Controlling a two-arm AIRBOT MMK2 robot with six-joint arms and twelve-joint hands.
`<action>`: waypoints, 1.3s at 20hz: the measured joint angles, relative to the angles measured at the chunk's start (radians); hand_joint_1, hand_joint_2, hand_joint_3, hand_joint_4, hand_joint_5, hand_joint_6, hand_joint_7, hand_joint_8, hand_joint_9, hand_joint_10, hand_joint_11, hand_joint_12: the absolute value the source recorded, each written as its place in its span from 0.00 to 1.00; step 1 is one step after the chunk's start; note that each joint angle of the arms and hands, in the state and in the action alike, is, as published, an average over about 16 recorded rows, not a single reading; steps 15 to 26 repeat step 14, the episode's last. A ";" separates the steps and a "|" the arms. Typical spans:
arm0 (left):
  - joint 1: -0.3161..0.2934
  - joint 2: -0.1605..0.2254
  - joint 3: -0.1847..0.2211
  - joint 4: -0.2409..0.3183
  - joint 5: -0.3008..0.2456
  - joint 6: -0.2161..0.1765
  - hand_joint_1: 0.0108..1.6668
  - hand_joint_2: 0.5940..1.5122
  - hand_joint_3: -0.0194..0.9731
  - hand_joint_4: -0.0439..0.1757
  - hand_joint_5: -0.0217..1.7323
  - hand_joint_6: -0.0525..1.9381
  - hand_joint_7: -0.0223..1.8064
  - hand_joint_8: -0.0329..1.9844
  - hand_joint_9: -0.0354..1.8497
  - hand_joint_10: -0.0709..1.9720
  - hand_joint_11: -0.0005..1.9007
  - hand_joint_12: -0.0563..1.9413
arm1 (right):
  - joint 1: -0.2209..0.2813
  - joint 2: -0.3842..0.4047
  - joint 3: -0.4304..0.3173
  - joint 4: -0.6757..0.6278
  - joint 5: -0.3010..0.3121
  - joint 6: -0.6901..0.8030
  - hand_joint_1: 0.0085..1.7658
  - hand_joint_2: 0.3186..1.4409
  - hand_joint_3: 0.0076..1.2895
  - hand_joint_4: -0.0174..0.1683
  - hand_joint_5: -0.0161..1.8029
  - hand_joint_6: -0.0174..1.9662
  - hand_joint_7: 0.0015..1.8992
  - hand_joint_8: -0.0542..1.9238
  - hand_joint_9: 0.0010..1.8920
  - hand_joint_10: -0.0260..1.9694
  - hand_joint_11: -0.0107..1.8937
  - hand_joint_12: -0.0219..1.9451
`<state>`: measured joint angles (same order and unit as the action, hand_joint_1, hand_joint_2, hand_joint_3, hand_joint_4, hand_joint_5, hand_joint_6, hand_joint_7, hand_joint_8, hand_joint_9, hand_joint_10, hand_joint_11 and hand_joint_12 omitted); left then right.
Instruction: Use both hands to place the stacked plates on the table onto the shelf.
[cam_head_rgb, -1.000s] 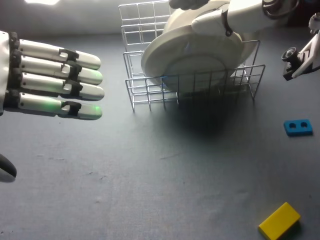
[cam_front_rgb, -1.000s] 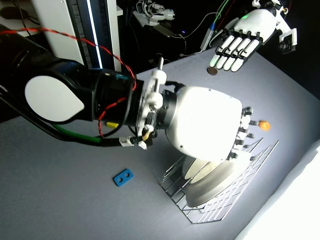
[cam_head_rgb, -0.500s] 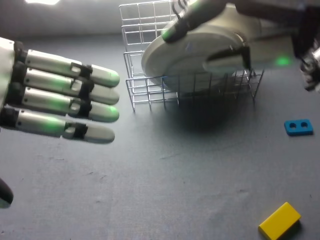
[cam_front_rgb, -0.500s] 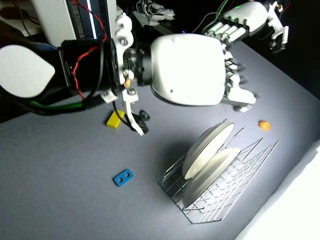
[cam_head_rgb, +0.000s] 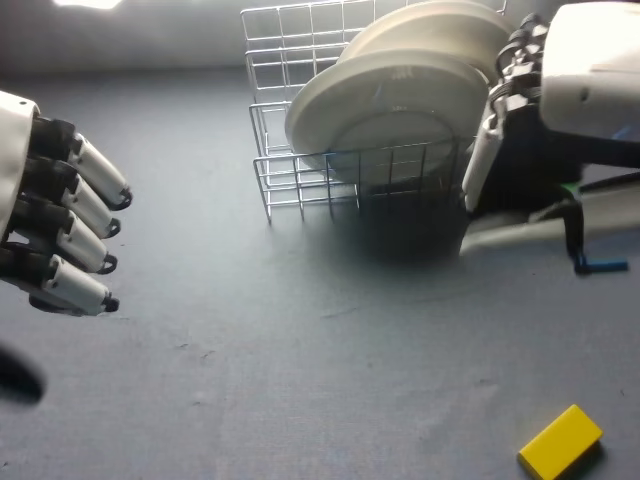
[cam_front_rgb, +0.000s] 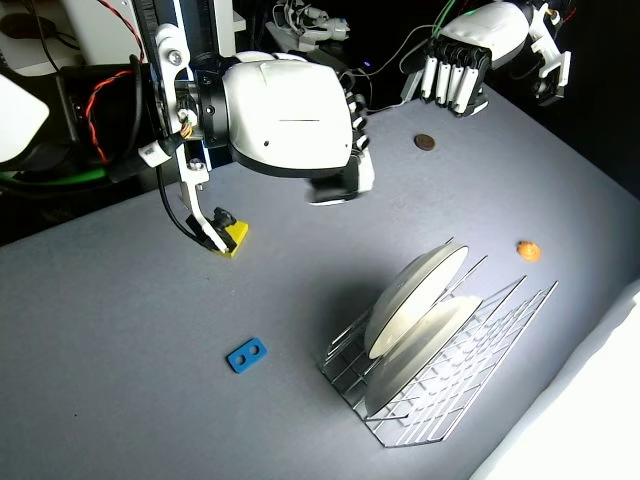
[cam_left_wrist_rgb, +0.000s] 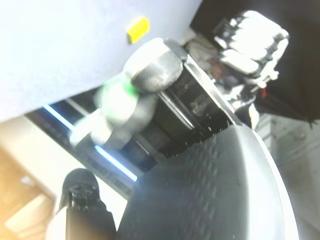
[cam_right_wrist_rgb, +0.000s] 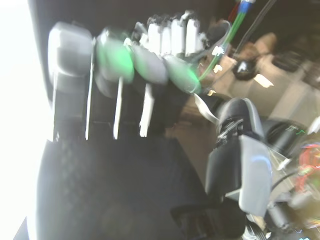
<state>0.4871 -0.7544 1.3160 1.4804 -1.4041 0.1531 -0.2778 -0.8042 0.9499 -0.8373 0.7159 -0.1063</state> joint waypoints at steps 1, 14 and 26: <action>0.002 0.000 -0.002 -0.002 -0.001 0.004 0.22 0.69 0.02 0.40 0.61 0.67 0.70 0.70 0.69 0.75 0.59 0.85 | -0.005 0.011 -0.009 -0.008 0.006 0.001 0.27 0.79 0.00 0.59 0.65 0.76 0.65 0.78 0.66 0.77 0.65 0.91; 0.005 0.001 -0.009 -0.013 0.000 0.020 0.46 0.75 0.01 0.70 0.71 0.89 0.86 0.96 0.88 0.97 0.83 0.99 | -0.027 0.075 -0.053 -0.050 0.041 0.009 0.35 0.88 0.00 0.90 0.74 0.99 0.71 0.99 0.74 0.98 0.80 0.99; 0.005 0.001 -0.009 -0.013 0.000 0.020 0.46 0.75 0.01 0.70 0.71 0.89 0.86 0.96 0.88 0.97 0.83 0.99 | -0.027 0.075 -0.053 -0.050 0.041 0.009 0.35 0.88 0.00 0.90 0.74 0.99 0.71 0.99 0.74 0.98 0.80 0.99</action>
